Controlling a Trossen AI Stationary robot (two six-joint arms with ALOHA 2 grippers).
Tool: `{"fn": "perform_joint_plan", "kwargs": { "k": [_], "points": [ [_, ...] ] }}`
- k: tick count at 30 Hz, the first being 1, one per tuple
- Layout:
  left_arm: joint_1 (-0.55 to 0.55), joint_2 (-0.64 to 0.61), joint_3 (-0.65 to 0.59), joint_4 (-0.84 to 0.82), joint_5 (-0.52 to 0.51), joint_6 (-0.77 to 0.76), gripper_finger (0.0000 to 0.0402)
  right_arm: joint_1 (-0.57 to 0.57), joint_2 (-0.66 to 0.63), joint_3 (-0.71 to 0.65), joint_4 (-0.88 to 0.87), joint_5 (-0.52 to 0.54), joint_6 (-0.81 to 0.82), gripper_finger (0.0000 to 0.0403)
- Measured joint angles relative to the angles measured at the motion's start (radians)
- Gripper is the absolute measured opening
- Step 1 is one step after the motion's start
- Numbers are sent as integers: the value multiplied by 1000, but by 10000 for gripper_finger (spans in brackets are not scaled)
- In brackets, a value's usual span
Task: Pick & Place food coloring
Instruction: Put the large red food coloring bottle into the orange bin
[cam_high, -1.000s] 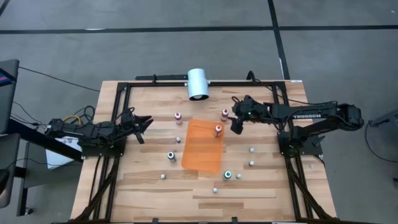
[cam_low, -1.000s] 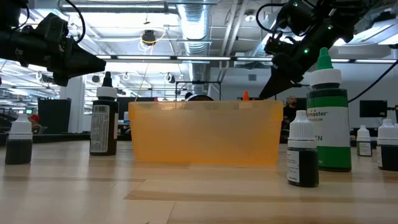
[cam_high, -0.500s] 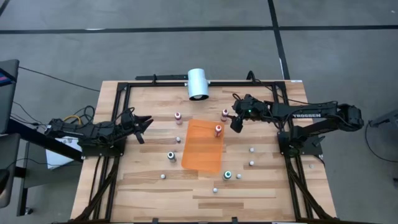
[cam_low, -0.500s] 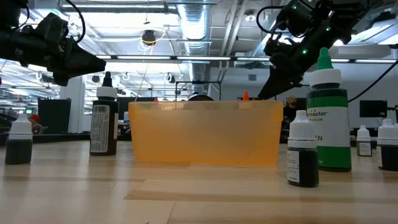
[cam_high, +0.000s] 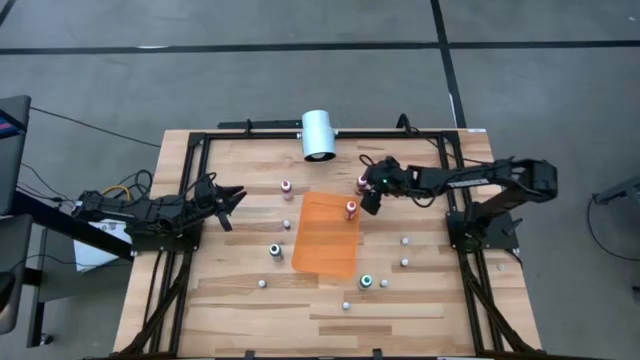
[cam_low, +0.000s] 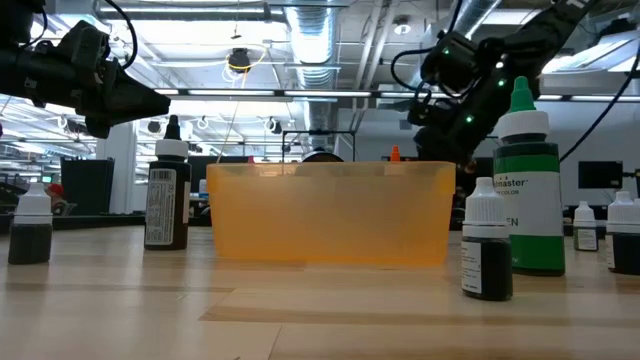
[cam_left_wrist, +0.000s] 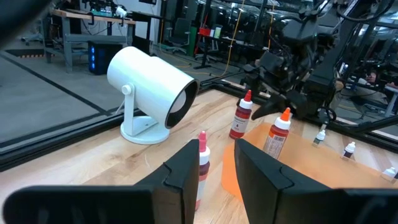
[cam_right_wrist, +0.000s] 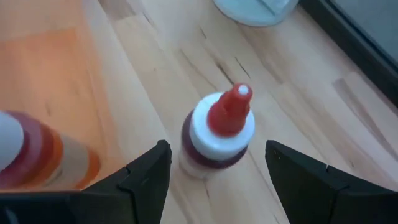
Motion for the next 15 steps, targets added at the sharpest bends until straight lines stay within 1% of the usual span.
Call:
{"fn": "perform_joint_plan", "kwargs": {
  "k": [5, 10, 13, 15],
  "points": [
    [0, 0, 0, 0, 0, 0, 93, 1, 26, 0, 48, -1, 0, 249],
    [0, 0, 0, 0, 0, 4, 93, 1, 26, 0, 48, 0, 6, 249],
    [0, 0, 0, 0, 0, 4, 93, -4, 16, 0, 50, 1, 7, 239],
    [0, 0, 0, 0, 0, 4, 93, -9, 16, 0, 47, 1, 10, 226]
  ]
}}
